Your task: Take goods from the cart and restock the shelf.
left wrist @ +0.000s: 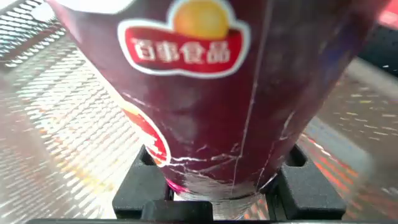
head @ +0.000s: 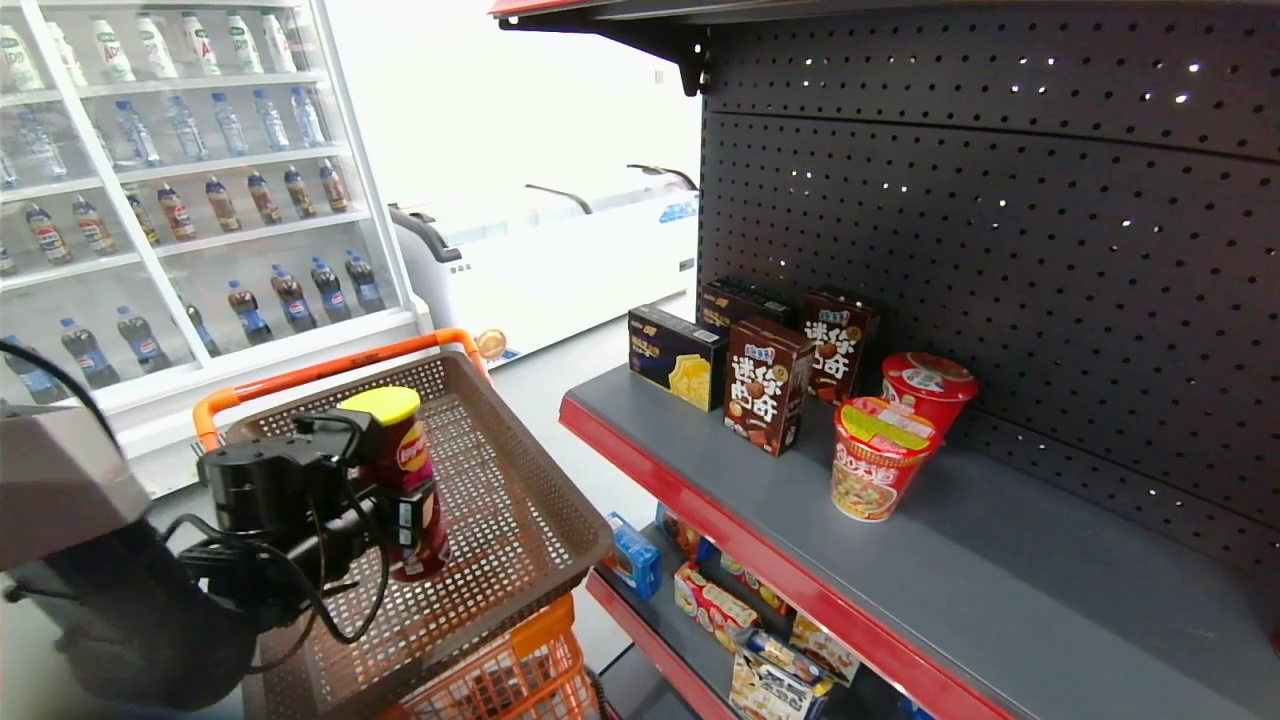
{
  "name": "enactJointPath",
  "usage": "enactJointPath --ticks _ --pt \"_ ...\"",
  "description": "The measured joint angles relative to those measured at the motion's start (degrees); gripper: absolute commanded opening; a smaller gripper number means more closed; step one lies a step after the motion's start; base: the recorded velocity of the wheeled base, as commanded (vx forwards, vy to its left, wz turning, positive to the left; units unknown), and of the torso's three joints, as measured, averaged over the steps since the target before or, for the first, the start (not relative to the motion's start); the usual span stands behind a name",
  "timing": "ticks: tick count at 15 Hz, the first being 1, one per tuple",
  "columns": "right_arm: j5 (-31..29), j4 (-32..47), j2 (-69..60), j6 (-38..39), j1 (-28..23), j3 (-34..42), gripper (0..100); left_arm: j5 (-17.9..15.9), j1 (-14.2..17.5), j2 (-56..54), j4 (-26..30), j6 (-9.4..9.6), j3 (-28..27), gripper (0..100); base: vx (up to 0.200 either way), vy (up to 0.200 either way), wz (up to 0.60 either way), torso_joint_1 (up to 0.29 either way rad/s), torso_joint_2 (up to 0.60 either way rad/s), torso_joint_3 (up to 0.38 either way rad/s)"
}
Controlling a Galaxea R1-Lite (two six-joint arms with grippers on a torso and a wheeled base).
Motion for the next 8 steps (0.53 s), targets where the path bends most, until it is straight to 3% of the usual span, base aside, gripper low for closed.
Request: enactJointPath --ticks 4,8 --pt "0.0 0.0 0.0 0.0 0.0 0.0 100 -0.5 -0.3 -21.7 17.2 -0.57 1.1 0 0.0 0.0 0.0 0.0 0.0 0.0" --pt "0.0 0.0 0.0 0.0 0.0 0.0 100 -0.9 -0.7 -38.2 22.2 -1.23 4.7 0 0.0 0.0 0.0 0.0 0.0 0.0"
